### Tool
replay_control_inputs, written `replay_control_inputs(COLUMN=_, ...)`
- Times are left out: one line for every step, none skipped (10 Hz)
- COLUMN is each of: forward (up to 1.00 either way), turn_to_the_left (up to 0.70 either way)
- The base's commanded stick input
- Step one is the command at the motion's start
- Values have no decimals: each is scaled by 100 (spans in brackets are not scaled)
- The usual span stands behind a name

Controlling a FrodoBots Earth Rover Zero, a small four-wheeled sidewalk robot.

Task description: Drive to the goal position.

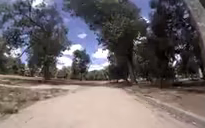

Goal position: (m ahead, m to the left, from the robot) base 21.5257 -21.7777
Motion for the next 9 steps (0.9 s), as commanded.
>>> replay_control_inputs(forward=70, turn_to_the_left=35)
replay_control_inputs(forward=70, turn_to_the_left=33)
replay_control_inputs(forward=70, turn_to_the_left=1)
replay_control_inputs(forward=70, turn_to_the_left=0)
replay_control_inputs(forward=70, turn_to_the_left=0)
replay_control_inputs(forward=70, turn_to_the_left=0)
replay_control_inputs(forward=70, turn_to_the_left=0)
replay_control_inputs(forward=70, turn_to_the_left=0)
replay_control_inputs(forward=70, turn_to_the_left=0)
